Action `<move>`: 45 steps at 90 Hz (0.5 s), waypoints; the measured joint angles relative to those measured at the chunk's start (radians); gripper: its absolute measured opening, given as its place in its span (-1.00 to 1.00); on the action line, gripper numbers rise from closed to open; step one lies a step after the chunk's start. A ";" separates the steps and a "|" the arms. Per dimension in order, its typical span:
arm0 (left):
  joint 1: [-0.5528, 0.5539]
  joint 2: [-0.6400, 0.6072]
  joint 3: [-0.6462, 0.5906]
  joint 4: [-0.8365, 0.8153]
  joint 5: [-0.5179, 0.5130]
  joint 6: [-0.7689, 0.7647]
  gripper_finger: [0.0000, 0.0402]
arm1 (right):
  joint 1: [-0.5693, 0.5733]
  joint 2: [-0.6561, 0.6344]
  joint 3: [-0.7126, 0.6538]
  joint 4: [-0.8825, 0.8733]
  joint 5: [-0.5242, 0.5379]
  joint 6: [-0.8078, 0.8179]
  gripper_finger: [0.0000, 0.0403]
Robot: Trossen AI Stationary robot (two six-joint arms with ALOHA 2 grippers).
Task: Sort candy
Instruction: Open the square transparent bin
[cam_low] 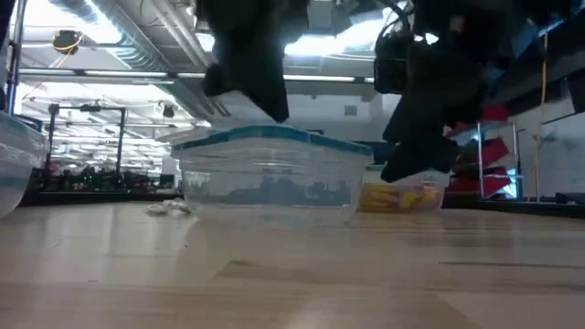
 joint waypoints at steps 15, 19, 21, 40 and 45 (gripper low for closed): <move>0.042 0.022 -0.005 0.015 0.015 0.034 -1.00 | 0.001 0.010 -0.129 0.270 0.039 0.022 0.24; 0.046 0.030 -0.014 0.034 0.034 0.041 -1.00 | 0.001 0.019 -0.161 0.346 0.056 0.022 0.22; 0.047 0.036 -0.021 0.037 0.044 0.041 -1.00 | 0.001 0.025 -0.176 0.371 0.064 0.022 0.21; 0.050 0.080 -0.042 0.053 0.083 0.038 -1.00 | 0.000 0.163 -0.231 0.645 0.109 0.020 0.17; 0.050 0.091 -0.043 0.060 0.082 0.040 -1.00 | 0.000 0.207 -0.229 0.726 0.119 0.018 0.17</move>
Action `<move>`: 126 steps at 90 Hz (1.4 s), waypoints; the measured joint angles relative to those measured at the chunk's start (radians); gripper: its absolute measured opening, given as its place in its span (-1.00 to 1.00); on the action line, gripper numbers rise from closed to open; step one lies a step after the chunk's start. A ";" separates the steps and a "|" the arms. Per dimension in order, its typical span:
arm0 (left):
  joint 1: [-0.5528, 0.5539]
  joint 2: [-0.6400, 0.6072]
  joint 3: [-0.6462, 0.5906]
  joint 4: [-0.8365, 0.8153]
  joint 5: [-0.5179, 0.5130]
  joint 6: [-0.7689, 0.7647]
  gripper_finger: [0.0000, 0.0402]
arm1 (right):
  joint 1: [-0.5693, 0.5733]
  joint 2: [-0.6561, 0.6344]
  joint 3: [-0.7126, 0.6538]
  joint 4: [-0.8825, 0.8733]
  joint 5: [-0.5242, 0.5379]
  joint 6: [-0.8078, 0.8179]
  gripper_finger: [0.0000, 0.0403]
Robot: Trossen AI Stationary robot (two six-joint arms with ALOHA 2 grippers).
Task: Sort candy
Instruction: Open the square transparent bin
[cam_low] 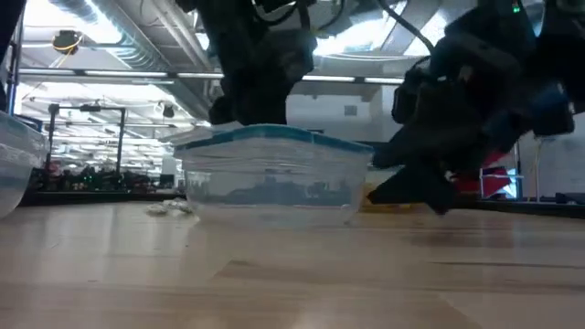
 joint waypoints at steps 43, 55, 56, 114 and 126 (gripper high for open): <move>-0.007 0.074 0.003 0.018 -0.019 0.020 -1.00 | 0.001 0.081 0.033 0.147 0.041 -0.045 0.17; -0.007 0.083 -0.019 0.066 -0.025 0.001 -1.00 | 0.003 0.081 0.033 0.153 0.020 -0.041 0.17; -0.007 0.083 -0.022 0.069 -0.025 -0.003 -1.00 | 0.003 0.081 0.033 0.154 0.018 -0.038 0.17; -0.009 0.082 -0.058 0.145 -0.016 0.001 -1.00 | 0.207 0.020 0.081 0.210 0.188 0.088 0.17; -0.009 0.082 -0.059 0.147 -0.017 0.001 -1.00 | 0.235 -0.102 0.109 0.032 0.260 0.084 0.17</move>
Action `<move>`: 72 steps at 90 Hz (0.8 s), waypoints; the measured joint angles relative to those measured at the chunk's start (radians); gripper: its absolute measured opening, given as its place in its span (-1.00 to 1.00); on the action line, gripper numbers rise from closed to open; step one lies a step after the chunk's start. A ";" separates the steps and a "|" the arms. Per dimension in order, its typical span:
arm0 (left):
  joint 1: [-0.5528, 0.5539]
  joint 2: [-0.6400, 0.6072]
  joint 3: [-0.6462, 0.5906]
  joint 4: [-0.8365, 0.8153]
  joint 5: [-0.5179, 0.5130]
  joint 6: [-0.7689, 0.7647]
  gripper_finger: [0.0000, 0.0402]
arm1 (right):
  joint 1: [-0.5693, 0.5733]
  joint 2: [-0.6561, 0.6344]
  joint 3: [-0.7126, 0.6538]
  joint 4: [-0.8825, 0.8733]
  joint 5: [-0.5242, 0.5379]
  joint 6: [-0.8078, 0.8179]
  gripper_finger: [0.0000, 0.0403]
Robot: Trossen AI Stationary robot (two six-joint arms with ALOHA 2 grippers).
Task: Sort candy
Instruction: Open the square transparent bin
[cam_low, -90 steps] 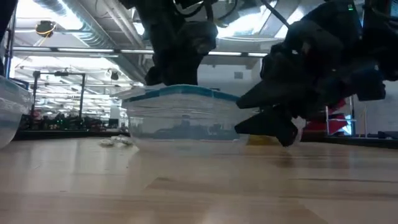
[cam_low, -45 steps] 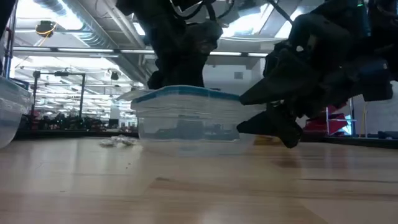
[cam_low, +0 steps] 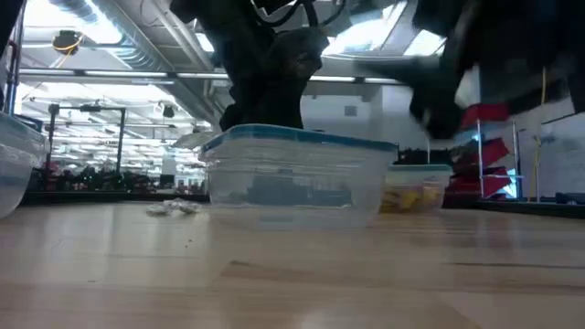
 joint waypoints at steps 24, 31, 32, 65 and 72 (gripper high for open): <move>0.001 0.000 -0.005 0.042 -0.001 0.005 -1.00 | -0.008 -0.024 0.013 -0.436 0.053 -0.010 0.17; 0.001 0.000 -0.007 0.053 0.001 0.018 -1.00 | -0.012 -0.001 0.007 -0.428 0.075 -0.046 0.17; 0.001 0.000 -0.007 0.056 0.001 0.018 -1.00 | -0.015 0.002 0.007 -0.414 0.080 -0.052 0.17; 0.002 0.002 -0.011 0.062 0.006 0.031 -1.00 | -0.062 0.119 0.006 -0.218 0.139 -0.056 0.17; 0.003 0.002 -0.011 0.061 0.008 0.033 -1.00 | -0.062 0.129 0.006 -0.181 0.147 -0.055 0.17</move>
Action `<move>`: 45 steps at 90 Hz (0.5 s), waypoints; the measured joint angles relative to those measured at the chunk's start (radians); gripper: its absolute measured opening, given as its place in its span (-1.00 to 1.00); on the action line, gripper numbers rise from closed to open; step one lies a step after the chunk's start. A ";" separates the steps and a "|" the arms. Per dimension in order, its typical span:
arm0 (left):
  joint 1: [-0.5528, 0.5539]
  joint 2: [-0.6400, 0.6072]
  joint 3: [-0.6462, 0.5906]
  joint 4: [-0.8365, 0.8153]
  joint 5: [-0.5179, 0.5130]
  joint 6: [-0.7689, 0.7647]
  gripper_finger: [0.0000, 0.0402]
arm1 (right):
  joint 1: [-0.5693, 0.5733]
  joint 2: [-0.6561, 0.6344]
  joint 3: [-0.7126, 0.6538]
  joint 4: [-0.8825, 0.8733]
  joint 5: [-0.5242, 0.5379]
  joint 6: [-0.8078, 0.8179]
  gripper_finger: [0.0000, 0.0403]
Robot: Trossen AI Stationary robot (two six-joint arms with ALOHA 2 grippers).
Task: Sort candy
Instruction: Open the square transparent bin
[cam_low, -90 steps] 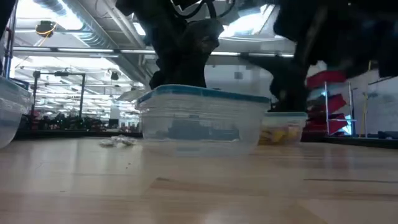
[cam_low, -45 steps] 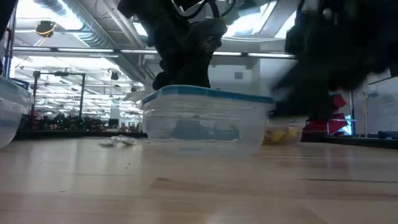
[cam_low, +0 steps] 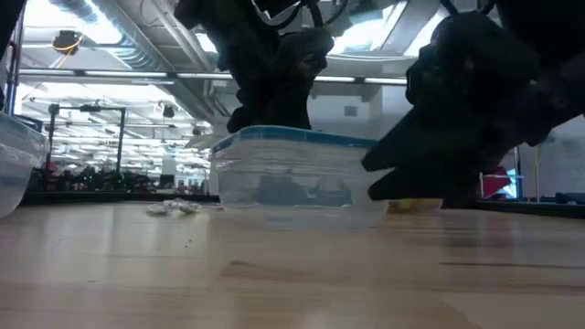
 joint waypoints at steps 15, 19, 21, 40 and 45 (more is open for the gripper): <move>0.003 0.000 -0.027 0.039 0.002 -0.012 -1.00 | 0.000 0.003 -0.001 0.069 0.003 -0.013 0.17; 0.003 0.000 -0.030 0.044 0.002 -0.018 -1.00 | 0.000 0.003 0.000 0.070 0.004 -0.019 0.17; 0.003 0.000 -0.032 0.047 0.003 -0.023 -1.00 | 0.000 0.003 0.001 0.068 0.006 -0.025 0.17; 0.001 -0.001 -0.034 0.044 0.007 -0.036 -1.00 | 0.000 0.005 0.029 0.027 0.004 -0.046 0.17; 0.001 -0.001 -0.034 0.045 0.025 -0.047 -1.00 | 0.000 0.005 0.030 0.027 -0.009 -0.050 0.17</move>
